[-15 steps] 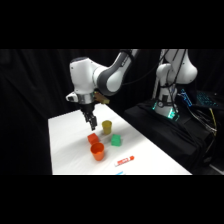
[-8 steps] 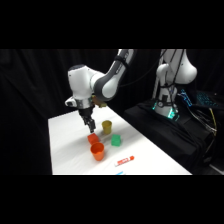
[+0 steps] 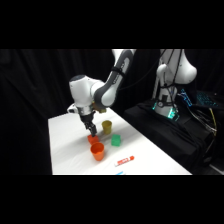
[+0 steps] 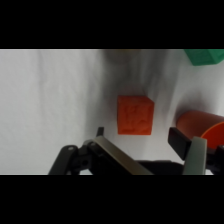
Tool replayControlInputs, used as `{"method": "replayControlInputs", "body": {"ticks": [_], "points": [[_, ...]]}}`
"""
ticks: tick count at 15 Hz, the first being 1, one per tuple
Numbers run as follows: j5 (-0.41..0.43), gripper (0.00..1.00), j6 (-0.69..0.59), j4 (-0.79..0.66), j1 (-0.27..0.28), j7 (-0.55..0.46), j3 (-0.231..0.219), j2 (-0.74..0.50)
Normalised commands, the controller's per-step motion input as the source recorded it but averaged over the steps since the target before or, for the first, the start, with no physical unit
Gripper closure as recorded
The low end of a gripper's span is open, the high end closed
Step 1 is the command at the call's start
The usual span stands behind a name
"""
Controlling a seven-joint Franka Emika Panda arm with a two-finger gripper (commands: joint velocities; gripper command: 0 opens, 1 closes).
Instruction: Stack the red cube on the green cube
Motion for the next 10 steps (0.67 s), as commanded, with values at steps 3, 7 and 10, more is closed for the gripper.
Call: {"method": "replayControlInputs", "body": {"ticks": [3, 7, 10], "points": [[0.109, 0.00, 0.12, 0.13, -0.108, -0.22, 0.111, 0.17], [0.118, 0.00, 0.12, 0.13, -0.107, -0.22, 0.115, 0.15], [0.106, 0.00, 0.13, 0.12, -0.095, -0.20, 0.097, 0.14]]}}
